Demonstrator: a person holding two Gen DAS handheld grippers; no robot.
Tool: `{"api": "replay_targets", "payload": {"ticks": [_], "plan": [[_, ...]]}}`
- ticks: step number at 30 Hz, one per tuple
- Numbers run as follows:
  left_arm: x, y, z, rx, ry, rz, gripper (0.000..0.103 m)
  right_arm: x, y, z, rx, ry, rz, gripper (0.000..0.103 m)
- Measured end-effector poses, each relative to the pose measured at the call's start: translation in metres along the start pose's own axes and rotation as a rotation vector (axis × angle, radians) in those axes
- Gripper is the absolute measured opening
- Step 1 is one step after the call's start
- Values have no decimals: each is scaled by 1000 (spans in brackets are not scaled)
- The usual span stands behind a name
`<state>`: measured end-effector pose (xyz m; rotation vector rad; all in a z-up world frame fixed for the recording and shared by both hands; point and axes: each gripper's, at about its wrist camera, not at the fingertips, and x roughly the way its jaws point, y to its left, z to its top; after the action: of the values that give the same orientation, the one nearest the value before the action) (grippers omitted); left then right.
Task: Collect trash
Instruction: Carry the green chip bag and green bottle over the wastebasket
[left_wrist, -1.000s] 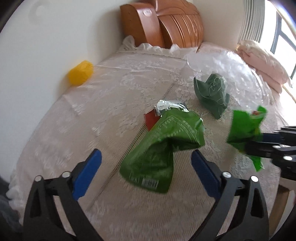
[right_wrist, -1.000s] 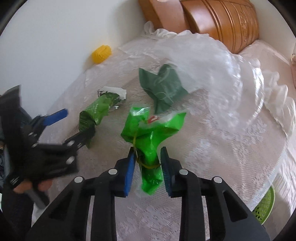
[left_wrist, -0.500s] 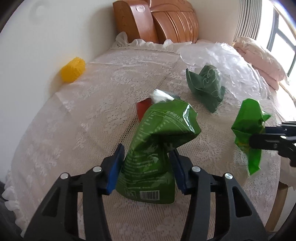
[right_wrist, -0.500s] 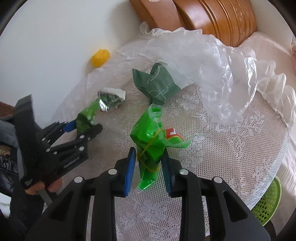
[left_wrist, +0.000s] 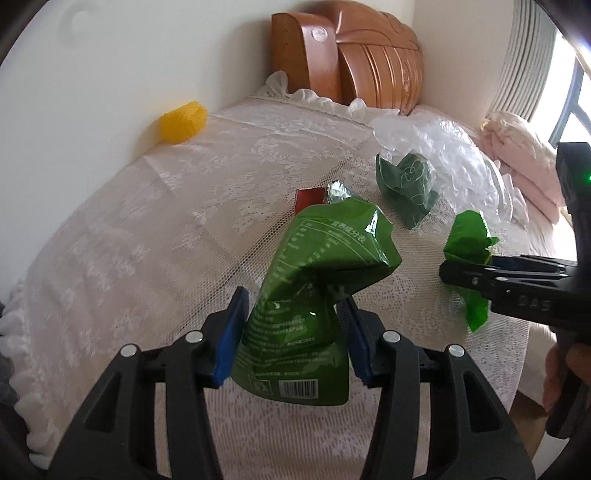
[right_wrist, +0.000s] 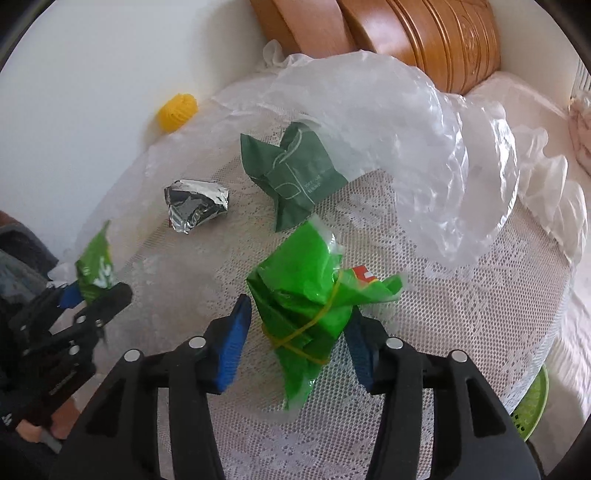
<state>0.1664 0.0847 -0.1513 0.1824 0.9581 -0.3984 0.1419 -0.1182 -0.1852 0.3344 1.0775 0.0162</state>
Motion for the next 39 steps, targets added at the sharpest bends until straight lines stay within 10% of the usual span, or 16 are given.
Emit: {"api": "replay_targets", "payload": {"ticks": [14,39], "plan": [[-58,-47,-10,17,-27,-62,49,-88,-33,-36,39,-109,92,44],[-88,-317,-35,475,43,-397,49,-253,-226,-188,389,-248,-200,44]]}}
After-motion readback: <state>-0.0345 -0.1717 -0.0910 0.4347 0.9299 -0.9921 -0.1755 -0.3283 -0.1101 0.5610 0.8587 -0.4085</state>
